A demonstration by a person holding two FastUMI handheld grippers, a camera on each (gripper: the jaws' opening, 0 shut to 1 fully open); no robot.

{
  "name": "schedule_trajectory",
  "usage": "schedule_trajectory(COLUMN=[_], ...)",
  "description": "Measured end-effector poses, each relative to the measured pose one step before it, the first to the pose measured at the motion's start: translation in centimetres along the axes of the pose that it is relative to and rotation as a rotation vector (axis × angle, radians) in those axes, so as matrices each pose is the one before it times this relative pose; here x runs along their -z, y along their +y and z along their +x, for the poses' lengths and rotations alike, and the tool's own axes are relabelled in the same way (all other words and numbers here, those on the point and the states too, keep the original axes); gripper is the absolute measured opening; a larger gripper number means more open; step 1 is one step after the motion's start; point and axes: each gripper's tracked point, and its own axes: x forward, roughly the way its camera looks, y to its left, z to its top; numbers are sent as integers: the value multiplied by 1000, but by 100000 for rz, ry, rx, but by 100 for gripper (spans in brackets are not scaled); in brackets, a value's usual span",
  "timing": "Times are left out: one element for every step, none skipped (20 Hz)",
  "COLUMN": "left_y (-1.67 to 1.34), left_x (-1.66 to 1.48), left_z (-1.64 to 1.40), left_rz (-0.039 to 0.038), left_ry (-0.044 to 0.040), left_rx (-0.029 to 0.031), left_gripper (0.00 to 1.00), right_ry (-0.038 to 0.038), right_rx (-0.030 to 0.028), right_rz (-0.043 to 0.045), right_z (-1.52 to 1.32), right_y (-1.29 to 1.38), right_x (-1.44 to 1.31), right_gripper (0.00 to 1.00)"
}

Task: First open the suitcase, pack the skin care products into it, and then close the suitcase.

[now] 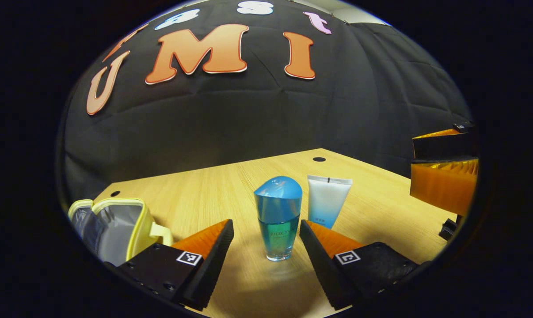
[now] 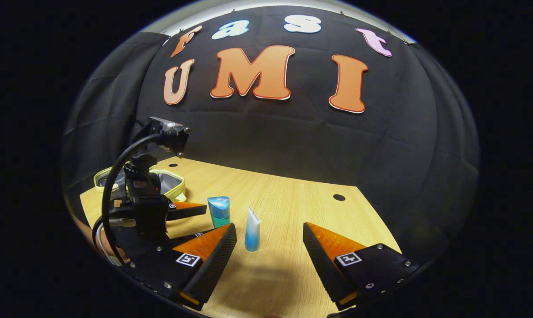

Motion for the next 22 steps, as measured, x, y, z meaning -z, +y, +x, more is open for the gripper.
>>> schedule_trajectory(left_y=[-244,-347,-311,219,-207,-125,-2,80,159,322,446,578,714,811,722,979,672,989,804,926,921,993], left_x=[315,334,13,67,-460,-40,122,-209,-467,-652,-723,-739,-841,-881,-984,-910,-882,-873,-800,-839,-665,-749], left_z=[413,690,248,697,-604,74,-123,-356,-80,-351,-617,-578,-581,-503,-548,-674,-524,-656,-612,-657,-601,-672], left_rz=[-853,-525,-270,584,291,-337,49,-261,-2,-389,-623,-504,-177,-380,46,57,309,552,396,42,-66,-4], left_ry=[376,1041,-586,-471,-739,580,909,152,-896,-202,-1066,-352,-884,-955,-1096,-1035,-1341,-889,-898,-966,-634,-825], left_rx=[1640,1267,1069,-1016,1170,589,425,-254,-963,-1166,-1335,-1400,-1536,-1796,-1536,-2128,-1372,-2335,-1670,-2213,-1826,-2362], left_gripper=[91,77,69,56,50,48,48,47,47,47,47,47,49,47,47,47,47,47,47,47,47,47], right_ry=[339,264,377,579,1091,794,714,646,451,637,1224,1800,775,913,1022,1796,1491,1552,1345,961,1099,1116], right_rx=[51,251,-144,-100,-708,-868,-1144,-1223,-1005,-796,-639,-1067,-1666,-2019,-1532,-1753,-1534,-1611,-1514,-915,-1386,-592], right_rz=[169,201,152,-39,-142,18,155,218,90,69,216,694,907,559,-167,-511,-401,-337,-163,-176,132,109], right_z=[265,327,189,310,299,336,410,485,471,655,621,514,374,468,502,624,575,613,620,697,564,738], right_y=[49,-166,-40,-1,75,58,117,109,97,58,4,197,287,434,463,395,404,428,381,228,289,182], right_x=[328,344,281,391,404,162,269,92,57,53,253,162,262,103,238,459,501,292,374,76,200,165], right_gripper=[96,96,96,96,96,96,96,96,96,96,96,96,96,96,95,93,91,87,85,79,76,70])
